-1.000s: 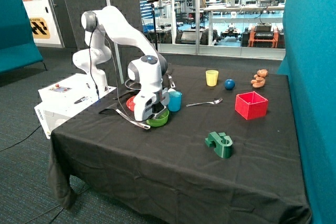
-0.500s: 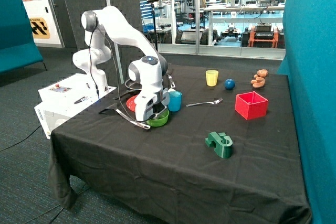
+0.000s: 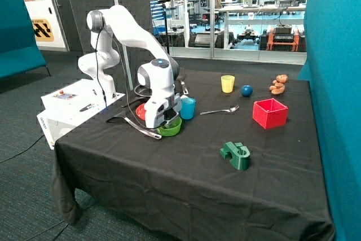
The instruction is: Cook the vegetables
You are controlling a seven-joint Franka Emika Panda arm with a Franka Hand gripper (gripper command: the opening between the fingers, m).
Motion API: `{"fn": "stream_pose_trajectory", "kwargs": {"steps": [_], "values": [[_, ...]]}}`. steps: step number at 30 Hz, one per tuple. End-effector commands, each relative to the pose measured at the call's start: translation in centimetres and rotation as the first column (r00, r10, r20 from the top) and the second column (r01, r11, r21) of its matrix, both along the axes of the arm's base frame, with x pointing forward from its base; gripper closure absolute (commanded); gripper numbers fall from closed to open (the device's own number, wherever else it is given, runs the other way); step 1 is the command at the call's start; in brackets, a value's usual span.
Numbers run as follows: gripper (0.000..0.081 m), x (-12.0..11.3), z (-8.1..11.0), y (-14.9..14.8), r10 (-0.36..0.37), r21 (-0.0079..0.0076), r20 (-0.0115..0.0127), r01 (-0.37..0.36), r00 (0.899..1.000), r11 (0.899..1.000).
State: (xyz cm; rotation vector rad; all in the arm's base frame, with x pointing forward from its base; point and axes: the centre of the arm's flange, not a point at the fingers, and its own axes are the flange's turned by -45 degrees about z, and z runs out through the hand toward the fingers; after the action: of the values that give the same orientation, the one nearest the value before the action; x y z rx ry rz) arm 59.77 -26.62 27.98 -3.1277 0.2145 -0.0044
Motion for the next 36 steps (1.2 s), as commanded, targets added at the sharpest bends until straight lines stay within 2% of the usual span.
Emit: {"fn": "stream_pose_trajectory", "kwargs": {"steps": [1,14,19,36], "values": [[0.0808,-0.3,0.1,0.0,0.002,-0.0063,-0.0032,-0.002,1.000,1.000],[0.0808,-0.8,-0.2,-0.3,0.002,-0.0063,-0.0032,-0.002,1.000,1.000],[0.0808,-0.9,0.4,-0.2,0.009,-0.0063,-0.0032,-0.009,1.000,1.000],[0.0808,0.2,6.6,2.2,0.088,-0.0063,-0.0032,-0.088,0.996,0.996]]}}
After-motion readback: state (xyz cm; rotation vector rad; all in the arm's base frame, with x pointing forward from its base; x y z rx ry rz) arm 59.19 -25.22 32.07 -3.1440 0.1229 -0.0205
